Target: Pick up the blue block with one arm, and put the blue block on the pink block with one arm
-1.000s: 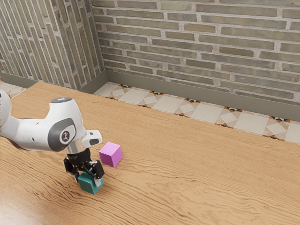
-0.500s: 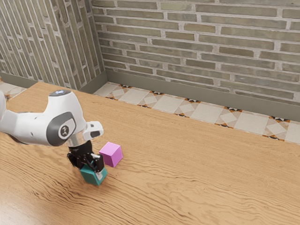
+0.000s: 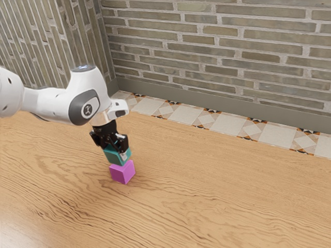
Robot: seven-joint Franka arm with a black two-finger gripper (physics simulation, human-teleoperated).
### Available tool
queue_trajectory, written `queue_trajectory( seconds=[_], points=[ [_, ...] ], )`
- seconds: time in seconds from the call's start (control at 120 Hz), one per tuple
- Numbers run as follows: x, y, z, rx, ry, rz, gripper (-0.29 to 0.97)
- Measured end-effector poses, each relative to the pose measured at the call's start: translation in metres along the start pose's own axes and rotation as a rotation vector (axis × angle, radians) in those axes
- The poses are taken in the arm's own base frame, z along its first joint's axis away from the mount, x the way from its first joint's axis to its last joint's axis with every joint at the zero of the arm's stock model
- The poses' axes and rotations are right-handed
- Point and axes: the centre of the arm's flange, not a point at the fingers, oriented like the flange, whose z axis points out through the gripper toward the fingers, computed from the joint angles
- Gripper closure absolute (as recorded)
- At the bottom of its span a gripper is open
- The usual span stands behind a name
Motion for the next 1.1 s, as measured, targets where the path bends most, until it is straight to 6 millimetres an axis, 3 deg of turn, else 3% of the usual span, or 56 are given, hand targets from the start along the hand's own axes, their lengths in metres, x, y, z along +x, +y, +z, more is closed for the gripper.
queue_trajectory(
  seconds=[0.342, 0.575, 0.608, 0.75, 0.842, 0.883, 0.933, 1.1],
  points=[
    [0.001, 0.001, 0.011, 0.005, -0.029, 0.005, 0.36],
    [0.001, 0.002, 0.006, -0.009, -0.019, 0.002, 0.14],
    [0.0, 0.003, -0.006, -0.008, 0.0, 0.003, 0.12],
    [-0.018, 0.007, -0.108, 0.004, 0.138, 0.012, 0.06],
    [-0.038, 0.019, -0.205, 0.011, 0.257, 0.04, 0.04],
    [-0.041, 0.028, -0.235, 0.012, 0.277, 0.06, 0.03],
    [-0.043, 0.032, -0.243, 0.018, 0.253, 0.075, 0.03],
    [-0.052, 0.031, -0.232, 0.028, 0.15, 0.093, 0.01]
  ],
)
